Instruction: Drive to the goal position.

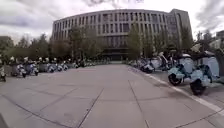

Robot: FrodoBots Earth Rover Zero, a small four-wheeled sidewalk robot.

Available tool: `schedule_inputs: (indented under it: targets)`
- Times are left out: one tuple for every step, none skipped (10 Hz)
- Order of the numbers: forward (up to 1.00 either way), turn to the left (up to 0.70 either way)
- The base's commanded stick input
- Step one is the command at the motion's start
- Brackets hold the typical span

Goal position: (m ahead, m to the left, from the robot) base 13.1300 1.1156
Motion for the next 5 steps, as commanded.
schedule_inputs:
  targets:
    - [0.70,0.01]
    - [0.70,0.01]
    - [0.70,0.01]
    - [0.70,0.01]
    - [0.70,0.01]
